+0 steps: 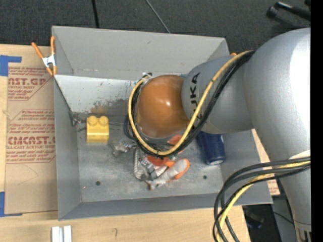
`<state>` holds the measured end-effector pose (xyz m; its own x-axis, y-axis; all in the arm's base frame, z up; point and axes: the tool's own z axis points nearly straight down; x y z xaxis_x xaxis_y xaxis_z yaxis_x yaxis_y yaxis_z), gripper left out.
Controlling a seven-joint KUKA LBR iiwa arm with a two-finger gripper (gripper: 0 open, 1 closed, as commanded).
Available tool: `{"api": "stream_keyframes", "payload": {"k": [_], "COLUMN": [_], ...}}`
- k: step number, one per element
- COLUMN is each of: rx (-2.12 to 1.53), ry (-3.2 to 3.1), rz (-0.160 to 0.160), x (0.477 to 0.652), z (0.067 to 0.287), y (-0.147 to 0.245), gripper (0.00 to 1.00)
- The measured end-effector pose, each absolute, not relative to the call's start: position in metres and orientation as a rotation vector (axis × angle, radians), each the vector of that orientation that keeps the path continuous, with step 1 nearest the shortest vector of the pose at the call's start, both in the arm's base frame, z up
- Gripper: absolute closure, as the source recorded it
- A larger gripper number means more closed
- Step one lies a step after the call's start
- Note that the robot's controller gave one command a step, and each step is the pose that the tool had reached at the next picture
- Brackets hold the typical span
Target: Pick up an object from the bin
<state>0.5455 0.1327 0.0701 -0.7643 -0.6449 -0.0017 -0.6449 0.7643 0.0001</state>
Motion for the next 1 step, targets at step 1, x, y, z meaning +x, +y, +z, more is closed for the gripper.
{"api": "stream_keyframes", "payload": {"k": [1], "rx": [-0.931], "ry": [2.998], "rz": [0.007], "x": [0.5469], "z": [0.0709], "y": [0.1204], "gripper": [1.00]}}
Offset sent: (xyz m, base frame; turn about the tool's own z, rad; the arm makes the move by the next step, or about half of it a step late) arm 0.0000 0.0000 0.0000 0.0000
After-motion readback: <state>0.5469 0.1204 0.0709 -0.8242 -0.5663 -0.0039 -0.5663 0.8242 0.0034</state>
